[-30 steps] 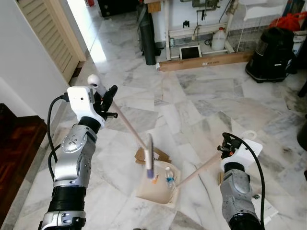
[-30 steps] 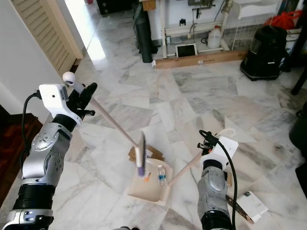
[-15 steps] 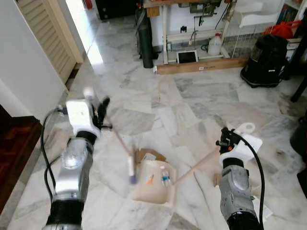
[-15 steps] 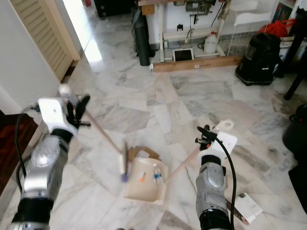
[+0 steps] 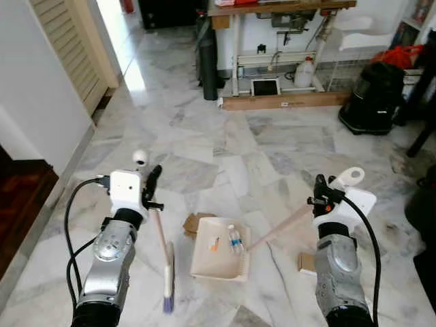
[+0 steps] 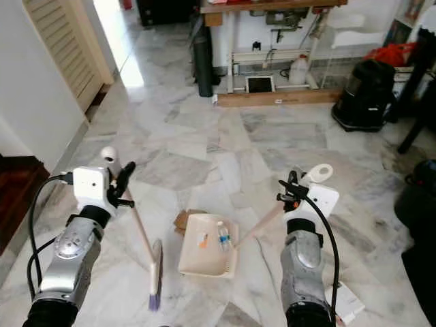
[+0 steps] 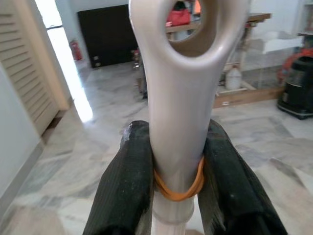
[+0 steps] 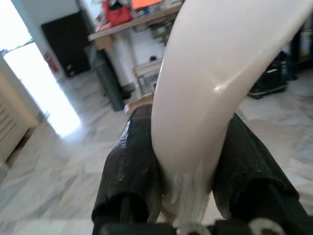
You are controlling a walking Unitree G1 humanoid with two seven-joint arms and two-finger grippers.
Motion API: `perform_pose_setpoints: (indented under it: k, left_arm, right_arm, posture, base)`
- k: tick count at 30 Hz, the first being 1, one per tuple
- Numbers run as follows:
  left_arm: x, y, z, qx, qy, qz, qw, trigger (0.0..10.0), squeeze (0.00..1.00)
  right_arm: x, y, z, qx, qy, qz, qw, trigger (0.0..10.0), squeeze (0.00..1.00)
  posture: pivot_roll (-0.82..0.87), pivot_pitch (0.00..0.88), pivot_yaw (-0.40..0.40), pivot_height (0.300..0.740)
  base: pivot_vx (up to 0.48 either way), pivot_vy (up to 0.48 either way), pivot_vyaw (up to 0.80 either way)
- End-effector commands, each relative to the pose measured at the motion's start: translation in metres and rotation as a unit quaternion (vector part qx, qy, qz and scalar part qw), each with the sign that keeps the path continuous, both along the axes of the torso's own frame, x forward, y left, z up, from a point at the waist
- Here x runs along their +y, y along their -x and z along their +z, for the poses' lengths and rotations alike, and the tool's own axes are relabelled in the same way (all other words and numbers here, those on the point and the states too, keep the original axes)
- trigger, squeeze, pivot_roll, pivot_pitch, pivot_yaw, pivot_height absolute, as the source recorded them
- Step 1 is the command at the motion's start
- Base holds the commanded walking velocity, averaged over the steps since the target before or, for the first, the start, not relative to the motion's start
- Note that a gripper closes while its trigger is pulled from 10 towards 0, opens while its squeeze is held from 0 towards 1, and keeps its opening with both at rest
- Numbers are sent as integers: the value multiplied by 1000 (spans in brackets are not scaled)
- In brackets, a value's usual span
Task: Sweep floor
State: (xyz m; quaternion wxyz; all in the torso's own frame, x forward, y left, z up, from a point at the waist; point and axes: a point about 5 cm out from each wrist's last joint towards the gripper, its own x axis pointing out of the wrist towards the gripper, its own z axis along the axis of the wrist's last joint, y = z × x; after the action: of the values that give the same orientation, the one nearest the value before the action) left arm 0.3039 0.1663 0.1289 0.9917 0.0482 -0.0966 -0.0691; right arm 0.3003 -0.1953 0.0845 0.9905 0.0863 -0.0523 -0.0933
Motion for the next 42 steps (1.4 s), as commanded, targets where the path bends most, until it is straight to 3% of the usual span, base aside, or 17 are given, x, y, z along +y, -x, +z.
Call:
perform_pose_setpoints:
  k: [1, 8, 25, 42]
  left_arm:
    - [3, 1, 1, -9, -6, 11, 1000, 10000, 0]
    - [-4, -1, -2, -12, -4, 10, 1000, 10000, 0]
    - [-4, -1, -3, -16, -13, 9, 1000, 10000, 0]
    - [-14, -1, -7, -18, -4, 18, 1000, 10000, 0]
  right_arm:
    - [8, -5, 16, -37, -3, 14, 999, 10000, 0]
    - [15, -1, 13, -33, -16, 14, 999, 10000, 0]
    - [21, 1, 10, -27, -8, 29, 999, 10000, 0]
    - [18, -6, 16, -25, 1, 39, 999, 10000, 0]
  posture:
    - [92, 0, 56, 740]
    - [83, 0, 70, 740]
    - [81, 0, 68, 740]
    - [88, 0, 11, 740]
  base:
    - [0, 0, 800]
    - [0, 0, 800]
    - [0, 0, 800]
    - [0, 0, 800]
